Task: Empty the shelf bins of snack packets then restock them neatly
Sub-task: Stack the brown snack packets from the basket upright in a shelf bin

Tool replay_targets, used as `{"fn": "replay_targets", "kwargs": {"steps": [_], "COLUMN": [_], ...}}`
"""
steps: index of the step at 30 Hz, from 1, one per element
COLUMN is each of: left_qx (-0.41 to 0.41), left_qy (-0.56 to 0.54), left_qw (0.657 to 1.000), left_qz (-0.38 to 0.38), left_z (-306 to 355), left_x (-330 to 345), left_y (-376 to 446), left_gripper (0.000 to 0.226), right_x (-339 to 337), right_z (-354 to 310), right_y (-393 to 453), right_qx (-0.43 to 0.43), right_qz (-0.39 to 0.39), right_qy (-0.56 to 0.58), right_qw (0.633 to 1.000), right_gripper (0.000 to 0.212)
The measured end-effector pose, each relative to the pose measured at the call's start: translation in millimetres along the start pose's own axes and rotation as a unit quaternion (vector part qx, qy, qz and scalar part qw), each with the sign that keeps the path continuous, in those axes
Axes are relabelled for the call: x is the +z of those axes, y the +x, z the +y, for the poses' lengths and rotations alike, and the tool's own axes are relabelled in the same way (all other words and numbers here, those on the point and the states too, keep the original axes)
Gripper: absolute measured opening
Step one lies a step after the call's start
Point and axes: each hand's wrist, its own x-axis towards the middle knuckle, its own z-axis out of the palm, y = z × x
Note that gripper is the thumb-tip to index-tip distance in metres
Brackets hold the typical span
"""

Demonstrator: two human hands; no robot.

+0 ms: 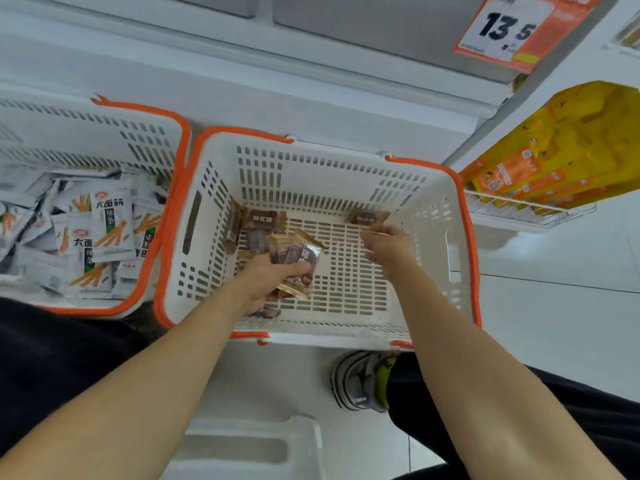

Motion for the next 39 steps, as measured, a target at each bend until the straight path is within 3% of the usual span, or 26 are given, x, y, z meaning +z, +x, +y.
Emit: {"fn": "replay_targets", "kwargs": {"steps": [2,4,6,10,13,16,19,21,24,27,30,34,37,39], "left_qx": [-0.021,-0.036,-0.041,-0.053,-0.069,-0.079,-0.058,-0.054,-0.045,-0.017,0.028,0.054,0.044,0.042], "left_qy": [-0.006,-0.009,-0.013,-0.016,0.004,0.012,0.009,-0.029,-0.092,-0.115,-0.126,-0.135,-0.119,-0.107], "left_qw": [1.0,0.999,0.998,0.996,0.995,0.995,0.995,0.994,0.993,0.993,0.992,0.987,0.986,0.987], "left_qz": [0.016,0.032,0.046,0.065,0.066,0.064,0.085,0.095,0.059,0.031,0.003,-0.072,-0.105,-0.111], "left_z": [-5.0,-5.5,-4.0,-2.7,-3.0,-0.9,5.6,12.6,23.5,27.6,30.1,36.1,40.6,41.3], "left_x": [-4.6,-8.6,-11.8,-16.7,-18.0,-17.6,-18.3,-18.1,-13.5,-14.6,-23.0,-34.3,-37.2,-36.4], "left_y": [8.7,16.9,25.8,41.2,51.2,54.0,51.7,47.1,31.9,13.5,-2.5,-13.8,-18.2,-19.2], "left_gripper": [0.025,0.026,0.027,0.024,0.033,0.045,0.044,0.037,0.03,0.041,0.053,0.065,0.096,0.103], "right_x": [-5.4,-5.8,-3.5,6.9,20.2,28.1,16.5,3.5,-9.3,-10.5,-7.7,-1.0,7.3,14.5], "right_z": [2.4,0.5,-1.5,5.7,14.4,-2.3,-42.9,-70.6,-100.8,-117.3,-123.2,-125.8,-121.6,-117.4], "right_y": [27.0,45.5,65.4,103.5,106.6,93.4,73.7,54.0,27.5,2.3,-16.9,-41.3,-49.6,-51.8], "right_qx": [-0.05,-0.126,-0.196,-0.244,-0.211,-0.167,-0.055,-0.025,-0.056,-0.061,-0.087,-0.112,-0.108,-0.107], "right_qz": [0.071,0.07,0.054,0.092,0.108,0.029,-0.197,-0.281,-0.35,-0.426,-0.45,-0.415,-0.39,-0.375], "right_qy": [-0.064,-0.153,-0.277,-0.455,-0.508,-0.515,-0.416,-0.31,-0.285,-0.279,-0.295,-0.319,-0.284,-0.25], "right_qw": [0.994,0.978,0.939,0.851,0.828,0.84,0.886,0.908,0.891,0.858,0.838,0.845,0.869,0.886], "right_gripper": [0.034,0.045,0.053,0.034,0.026,0.022,0.011,0.016,0.016,0.025,0.045,0.048,0.047,0.046]}}
